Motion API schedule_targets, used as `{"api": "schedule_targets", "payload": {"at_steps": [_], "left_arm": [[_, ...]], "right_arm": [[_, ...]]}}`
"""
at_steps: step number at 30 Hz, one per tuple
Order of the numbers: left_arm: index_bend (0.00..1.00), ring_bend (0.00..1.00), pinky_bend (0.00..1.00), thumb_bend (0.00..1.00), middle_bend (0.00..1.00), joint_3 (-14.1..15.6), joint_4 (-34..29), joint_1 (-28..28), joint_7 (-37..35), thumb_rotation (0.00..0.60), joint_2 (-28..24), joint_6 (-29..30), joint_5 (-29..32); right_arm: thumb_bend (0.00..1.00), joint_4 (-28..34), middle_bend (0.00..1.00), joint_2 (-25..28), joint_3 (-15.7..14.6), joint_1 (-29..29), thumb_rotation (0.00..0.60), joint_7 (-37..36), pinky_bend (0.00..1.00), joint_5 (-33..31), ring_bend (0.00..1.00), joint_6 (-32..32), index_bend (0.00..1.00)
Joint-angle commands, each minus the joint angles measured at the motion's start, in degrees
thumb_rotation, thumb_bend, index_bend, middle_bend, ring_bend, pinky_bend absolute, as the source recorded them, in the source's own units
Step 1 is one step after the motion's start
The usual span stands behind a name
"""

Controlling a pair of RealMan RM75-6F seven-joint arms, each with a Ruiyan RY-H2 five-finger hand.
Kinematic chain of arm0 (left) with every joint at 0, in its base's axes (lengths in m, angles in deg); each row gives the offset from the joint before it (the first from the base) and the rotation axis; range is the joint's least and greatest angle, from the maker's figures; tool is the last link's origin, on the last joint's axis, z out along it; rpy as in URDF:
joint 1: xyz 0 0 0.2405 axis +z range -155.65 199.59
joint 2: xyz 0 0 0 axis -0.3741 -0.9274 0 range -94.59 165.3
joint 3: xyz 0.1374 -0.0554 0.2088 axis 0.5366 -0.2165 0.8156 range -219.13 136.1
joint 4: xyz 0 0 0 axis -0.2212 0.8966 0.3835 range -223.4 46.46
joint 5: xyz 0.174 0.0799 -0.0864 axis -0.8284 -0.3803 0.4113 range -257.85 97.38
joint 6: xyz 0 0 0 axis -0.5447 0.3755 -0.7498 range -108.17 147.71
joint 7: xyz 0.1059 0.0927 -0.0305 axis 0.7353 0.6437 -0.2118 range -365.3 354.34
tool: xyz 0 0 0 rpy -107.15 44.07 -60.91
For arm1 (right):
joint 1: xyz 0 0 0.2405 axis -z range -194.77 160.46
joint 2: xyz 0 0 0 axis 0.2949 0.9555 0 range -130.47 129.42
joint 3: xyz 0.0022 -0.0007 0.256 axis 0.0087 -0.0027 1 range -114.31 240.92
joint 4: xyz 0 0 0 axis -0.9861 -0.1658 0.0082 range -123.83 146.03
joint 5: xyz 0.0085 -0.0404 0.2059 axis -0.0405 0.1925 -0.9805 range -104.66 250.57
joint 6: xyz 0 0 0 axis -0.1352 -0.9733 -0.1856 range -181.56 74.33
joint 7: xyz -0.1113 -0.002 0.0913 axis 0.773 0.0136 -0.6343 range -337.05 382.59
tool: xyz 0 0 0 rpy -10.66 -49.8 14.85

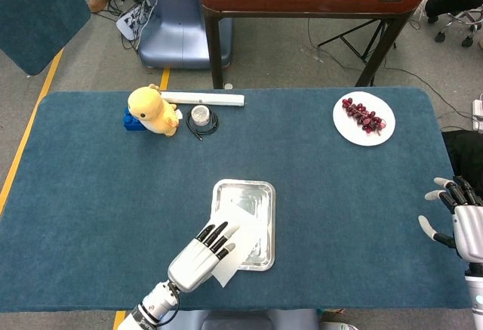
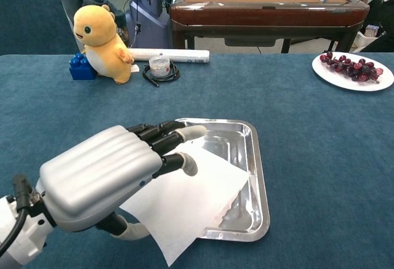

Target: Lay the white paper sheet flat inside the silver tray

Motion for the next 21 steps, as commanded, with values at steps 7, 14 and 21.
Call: {"api": "schedule_targets", "payload": {"at_steps": [7,14,21], "left_arm": [[0.29,0.00,0.16,0.06,0.04,0.06,-0.67,-0.57,1.20,0.600,1.11,-1.38,1.52],[0.29,0.00,0.16,0.06,0.04,-0.23,-1.08,-1.05,2.01,0.600,1.99,-2.22,2.88],[0.29,0.00,0.16,0.06,0.04,-0.10,-1.30,-1.42,2.73,0.600,2.71,-2.56,3.51]], "right_arm": [[0.27,-0.01,0.24,0.02,0.01,0.04,0.600,-0.08,0.32,0.00,0.12,-0.10,0.41],[0.27,-0.05,0.24,0.04,0.02,0.02,0.600,-0.12,0.32,-0.01,0.12,-0.08,0.41],[0.27,-0.01,0.24,0.05,-0.03,0.00,0.600,-0.14,0.32,0.05,0.12,-0.03,0.41]]}}
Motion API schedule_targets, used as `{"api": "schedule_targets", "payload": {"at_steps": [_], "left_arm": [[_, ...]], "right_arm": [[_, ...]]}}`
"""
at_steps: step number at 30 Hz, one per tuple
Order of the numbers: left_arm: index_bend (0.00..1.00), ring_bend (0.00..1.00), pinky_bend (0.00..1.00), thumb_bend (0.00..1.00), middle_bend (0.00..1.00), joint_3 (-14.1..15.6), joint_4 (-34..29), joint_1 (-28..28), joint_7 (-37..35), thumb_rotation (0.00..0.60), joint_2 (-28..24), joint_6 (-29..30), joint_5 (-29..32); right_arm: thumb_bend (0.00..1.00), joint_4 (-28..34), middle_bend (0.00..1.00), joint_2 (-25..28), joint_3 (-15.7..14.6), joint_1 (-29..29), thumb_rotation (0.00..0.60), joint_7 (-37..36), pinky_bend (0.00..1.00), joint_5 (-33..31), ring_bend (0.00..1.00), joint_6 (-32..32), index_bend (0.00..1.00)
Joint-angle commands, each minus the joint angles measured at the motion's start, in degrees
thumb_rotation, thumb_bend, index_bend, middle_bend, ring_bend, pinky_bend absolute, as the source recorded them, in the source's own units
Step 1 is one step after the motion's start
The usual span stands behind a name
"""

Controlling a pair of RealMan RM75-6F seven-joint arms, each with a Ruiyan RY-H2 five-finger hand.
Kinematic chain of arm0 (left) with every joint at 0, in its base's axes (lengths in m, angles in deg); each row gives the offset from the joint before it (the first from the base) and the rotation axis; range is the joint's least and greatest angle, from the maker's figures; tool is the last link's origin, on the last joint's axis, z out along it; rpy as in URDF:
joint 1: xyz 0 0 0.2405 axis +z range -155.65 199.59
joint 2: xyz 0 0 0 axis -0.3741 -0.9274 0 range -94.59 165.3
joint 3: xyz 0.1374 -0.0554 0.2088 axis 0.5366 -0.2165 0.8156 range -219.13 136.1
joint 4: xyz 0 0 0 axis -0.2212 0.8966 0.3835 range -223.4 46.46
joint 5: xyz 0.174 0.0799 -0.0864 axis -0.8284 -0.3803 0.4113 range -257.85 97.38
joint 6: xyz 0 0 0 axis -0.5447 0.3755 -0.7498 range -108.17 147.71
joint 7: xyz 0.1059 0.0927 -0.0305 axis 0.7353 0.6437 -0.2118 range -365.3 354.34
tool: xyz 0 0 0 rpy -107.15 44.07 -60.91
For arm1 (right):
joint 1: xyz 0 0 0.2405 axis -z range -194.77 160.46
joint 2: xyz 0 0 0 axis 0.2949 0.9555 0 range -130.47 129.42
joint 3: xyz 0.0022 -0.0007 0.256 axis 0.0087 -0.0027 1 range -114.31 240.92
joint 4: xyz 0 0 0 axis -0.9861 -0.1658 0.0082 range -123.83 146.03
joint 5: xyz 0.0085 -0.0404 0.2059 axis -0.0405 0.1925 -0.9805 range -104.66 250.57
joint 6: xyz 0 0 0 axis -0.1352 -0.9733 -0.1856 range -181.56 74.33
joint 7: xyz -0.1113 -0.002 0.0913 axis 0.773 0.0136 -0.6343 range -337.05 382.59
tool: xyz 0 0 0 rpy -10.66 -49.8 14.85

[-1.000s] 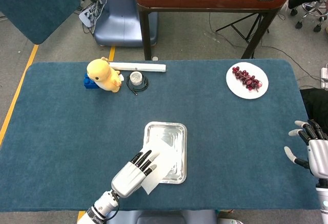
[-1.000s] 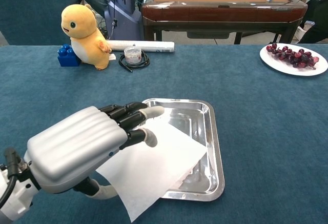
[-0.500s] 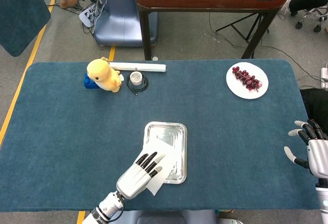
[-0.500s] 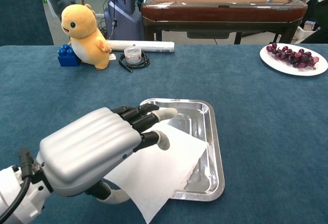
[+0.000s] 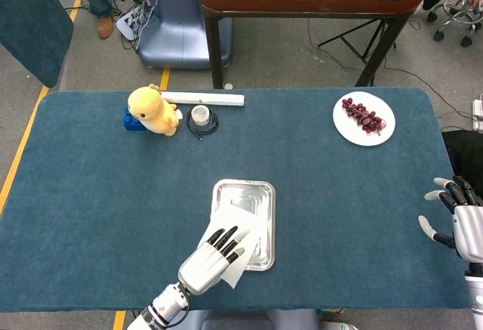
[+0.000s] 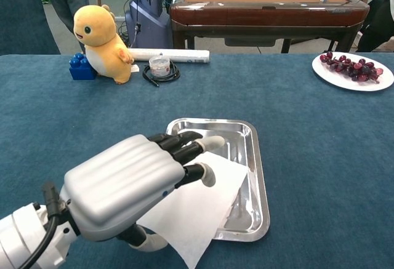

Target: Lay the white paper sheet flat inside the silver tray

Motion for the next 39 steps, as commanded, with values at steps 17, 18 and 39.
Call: {"api": "schedule_targets", "payload": {"at_steps": [17,18,39], "left_arm": [[0.29,0.00,0.16,0.06,0.04,-0.77,-0.50,-0.85,2.40,0.600,1.73,-0.36,1.93],[0.29,0.00,0.16,0.06,0.04,-1.00,-0.40,-0.96,2.51,0.600,1.92,-0.44,2.22],[0.29,0.00,0.16,0.06,0.04,-4.99,2.79,-3.61,4.80,0.600,4.62,-1.64,8.13]], "right_arm": [[0.27,-0.08,0.24,0.04,0.02,-0.07,0.600,-0.21,0.32,-0.16,0.12,0.22,0.41],[0.27,-0.06,0.24,0.04,0.01,-0.08,0.600,-0.18,0.32,-0.17,0.12,0.26,0.41],[0.27,-0.26,0.24,0.01,0.08,-0.19,0.600,-0.34,0.32,-0.42,0.12,0.51,0.41]]}}
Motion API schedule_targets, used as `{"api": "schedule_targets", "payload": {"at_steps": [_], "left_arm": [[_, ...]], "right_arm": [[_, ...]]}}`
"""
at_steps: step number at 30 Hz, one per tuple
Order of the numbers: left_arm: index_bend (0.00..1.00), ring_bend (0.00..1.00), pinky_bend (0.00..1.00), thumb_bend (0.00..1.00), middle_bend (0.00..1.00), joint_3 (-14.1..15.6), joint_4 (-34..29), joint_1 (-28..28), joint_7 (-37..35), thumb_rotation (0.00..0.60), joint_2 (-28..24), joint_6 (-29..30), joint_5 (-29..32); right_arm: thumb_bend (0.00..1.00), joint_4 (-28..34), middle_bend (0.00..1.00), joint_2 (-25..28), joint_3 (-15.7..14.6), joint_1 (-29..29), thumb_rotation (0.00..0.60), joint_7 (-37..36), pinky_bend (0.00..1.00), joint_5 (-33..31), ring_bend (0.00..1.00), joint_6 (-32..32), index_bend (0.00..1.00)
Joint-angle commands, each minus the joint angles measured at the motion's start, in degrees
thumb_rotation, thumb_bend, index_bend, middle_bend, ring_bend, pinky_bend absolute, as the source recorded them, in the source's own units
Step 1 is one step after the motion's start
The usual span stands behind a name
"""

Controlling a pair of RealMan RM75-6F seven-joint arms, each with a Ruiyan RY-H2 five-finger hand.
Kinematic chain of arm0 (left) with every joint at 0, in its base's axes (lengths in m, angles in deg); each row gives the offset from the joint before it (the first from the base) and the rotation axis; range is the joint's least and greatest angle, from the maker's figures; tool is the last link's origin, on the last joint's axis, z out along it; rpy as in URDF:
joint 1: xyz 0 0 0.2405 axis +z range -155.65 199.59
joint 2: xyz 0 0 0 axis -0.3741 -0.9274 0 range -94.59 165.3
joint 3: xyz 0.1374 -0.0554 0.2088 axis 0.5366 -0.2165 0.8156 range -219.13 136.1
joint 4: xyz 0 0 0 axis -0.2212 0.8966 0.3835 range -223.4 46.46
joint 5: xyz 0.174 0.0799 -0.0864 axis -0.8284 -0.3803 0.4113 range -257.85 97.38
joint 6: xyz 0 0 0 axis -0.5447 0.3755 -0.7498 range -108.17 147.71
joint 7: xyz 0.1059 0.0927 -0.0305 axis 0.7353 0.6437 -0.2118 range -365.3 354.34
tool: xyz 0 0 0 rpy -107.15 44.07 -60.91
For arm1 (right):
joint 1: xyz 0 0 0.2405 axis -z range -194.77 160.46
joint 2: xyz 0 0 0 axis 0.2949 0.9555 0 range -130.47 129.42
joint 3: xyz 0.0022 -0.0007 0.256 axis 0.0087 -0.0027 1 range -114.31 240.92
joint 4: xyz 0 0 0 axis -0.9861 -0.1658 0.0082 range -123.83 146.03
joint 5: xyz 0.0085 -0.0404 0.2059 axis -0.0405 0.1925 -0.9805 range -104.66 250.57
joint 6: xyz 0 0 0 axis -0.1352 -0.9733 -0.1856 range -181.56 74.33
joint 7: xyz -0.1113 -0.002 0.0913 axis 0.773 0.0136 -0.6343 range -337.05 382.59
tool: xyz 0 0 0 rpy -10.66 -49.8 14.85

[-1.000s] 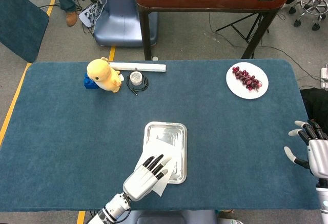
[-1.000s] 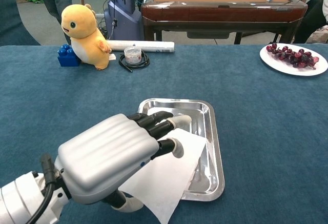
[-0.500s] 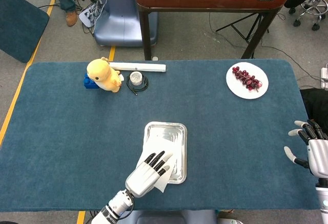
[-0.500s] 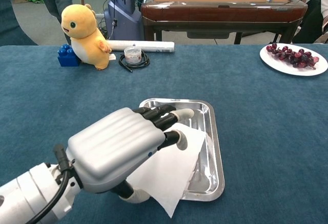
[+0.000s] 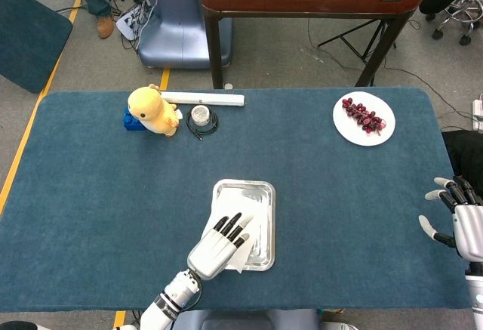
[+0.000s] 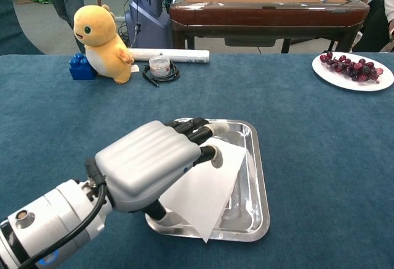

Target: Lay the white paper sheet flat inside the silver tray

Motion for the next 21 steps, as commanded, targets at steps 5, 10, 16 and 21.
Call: {"api": "schedule_targets", "payload": {"at_steps": [5,10,16,21], "left_arm": [[0.29,0.00,0.16,0.06,0.04,0.35,-0.53,-0.60,0.86,0.600,0.47,0.08,0.55],[0.29,0.00,0.16,0.06,0.04,0.32,-0.73,-1.39,2.15,0.600,1.39,-0.39,1.15],[0.29,0.00,0.16,0.06,0.04,-0.12,-0.30,-2.17,3.54,0.600,2.56,-0.57,2.13],[0.29,0.00,0.16,0.06,0.04,-0.99,0.60,-2.95,4.45,0.600,3.47,-0.75,3.17]], "right_arm": [[0.27,-0.03,0.24,-0.05,-0.02,-0.06,0.600,0.04,0.32,-0.01,0.12,0.10,0.41],[0.27,0.00,0.24,-0.07,-0.05,-0.07,0.600,0.07,0.32,0.02,0.12,0.12,0.41],[0.27,0.04,0.24,0.03,-0.05,-0.03,0.600,-0.12,0.32,0.04,0.12,0.05,0.41],[0.27,0.03,0.24,0.09,-0.01,0.01,0.600,-0.25,0.32,0.03,0.12,-0.04,0.41]]}}
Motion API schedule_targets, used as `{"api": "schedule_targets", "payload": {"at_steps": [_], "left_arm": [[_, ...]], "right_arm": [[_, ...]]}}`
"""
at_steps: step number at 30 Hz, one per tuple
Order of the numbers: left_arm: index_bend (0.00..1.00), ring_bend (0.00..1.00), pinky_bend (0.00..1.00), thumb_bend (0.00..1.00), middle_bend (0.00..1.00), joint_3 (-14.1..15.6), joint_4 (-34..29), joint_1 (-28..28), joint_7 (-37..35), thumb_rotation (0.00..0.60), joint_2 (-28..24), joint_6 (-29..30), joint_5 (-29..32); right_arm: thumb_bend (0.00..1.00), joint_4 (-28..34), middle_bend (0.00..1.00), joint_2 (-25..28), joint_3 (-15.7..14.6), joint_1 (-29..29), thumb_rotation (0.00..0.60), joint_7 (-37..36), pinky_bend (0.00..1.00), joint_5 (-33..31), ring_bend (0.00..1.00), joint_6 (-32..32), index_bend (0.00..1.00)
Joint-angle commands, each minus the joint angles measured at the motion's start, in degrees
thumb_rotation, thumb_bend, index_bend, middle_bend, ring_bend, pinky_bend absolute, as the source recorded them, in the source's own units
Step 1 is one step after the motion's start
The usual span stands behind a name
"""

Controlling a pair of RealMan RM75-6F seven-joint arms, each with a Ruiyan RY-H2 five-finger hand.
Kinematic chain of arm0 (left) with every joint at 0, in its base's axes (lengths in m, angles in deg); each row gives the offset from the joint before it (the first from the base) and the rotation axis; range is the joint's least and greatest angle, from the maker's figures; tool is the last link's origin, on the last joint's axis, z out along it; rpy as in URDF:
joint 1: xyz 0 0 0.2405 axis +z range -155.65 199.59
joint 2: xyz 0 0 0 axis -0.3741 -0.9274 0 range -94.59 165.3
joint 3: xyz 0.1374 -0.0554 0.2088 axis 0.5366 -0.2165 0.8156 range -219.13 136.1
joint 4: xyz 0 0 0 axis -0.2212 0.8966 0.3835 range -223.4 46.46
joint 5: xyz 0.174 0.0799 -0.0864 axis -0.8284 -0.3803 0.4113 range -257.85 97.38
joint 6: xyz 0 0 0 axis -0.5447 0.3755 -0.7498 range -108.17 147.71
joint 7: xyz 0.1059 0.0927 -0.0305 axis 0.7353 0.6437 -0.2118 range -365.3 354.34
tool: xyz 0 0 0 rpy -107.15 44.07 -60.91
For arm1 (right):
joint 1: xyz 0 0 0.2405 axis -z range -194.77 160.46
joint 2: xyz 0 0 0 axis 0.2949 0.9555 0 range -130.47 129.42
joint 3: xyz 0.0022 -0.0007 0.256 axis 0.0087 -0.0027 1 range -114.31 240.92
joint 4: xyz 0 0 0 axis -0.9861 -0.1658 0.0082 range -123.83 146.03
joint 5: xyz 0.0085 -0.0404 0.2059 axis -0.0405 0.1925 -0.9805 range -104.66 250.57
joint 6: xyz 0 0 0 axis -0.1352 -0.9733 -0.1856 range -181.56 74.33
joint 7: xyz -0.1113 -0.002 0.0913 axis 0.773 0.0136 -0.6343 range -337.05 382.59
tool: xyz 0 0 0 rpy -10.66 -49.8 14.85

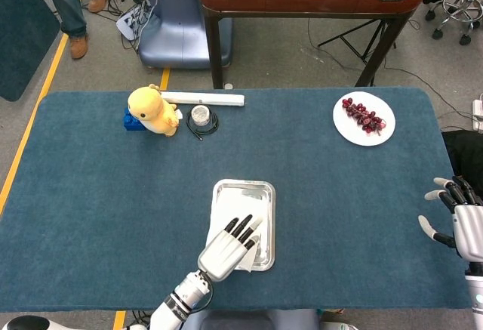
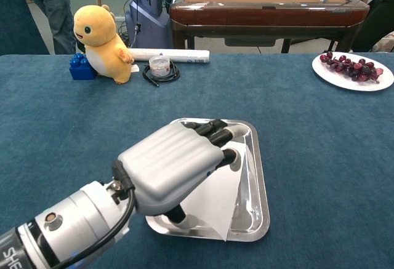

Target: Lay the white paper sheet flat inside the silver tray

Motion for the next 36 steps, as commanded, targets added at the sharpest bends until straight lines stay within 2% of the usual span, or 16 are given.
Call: {"api": "schedule_targets", "payload": {"at_steps": [1,9,21,36], "left_arm": [[0.29,0.00,0.16,0.06,0.04,-0.53,0.46,-0.41,0.45,0.600,0.42,-0.10,0.59],[0.29,0.00,0.16,0.06,0.04,-1.71,1.58,-1.45,1.96,0.600,1.18,0.16,2.37],[0.29,0.00,0.16,0.06,0.04,-0.31,1.21,-2.31,3.38,0.600,1.91,0.48,3.13],[0.29,0.00,0.16,0.06,0.04,-1.18,4.25,-3.69,4.27,0.600,3.94,1.23,4.32]], "right_arm": [[0.27,-0.03,0.24,0.00,0.01,0.00,0.600,-0.01,0.32,-0.03,0.12,0.02,0.41],[0.27,-0.09,0.24,-0.07,-0.05,-0.12,0.600,0.04,0.32,-0.06,0.12,0.30,0.41],[0.27,-0.11,0.24,0.03,-0.05,-0.11,0.600,-0.29,0.32,-0.09,0.12,0.33,0.41],[0.27,-0.08,0.24,0.12,0.00,-0.12,0.600,-0.60,0.32,-0.11,0.12,0.33,0.41]]}}
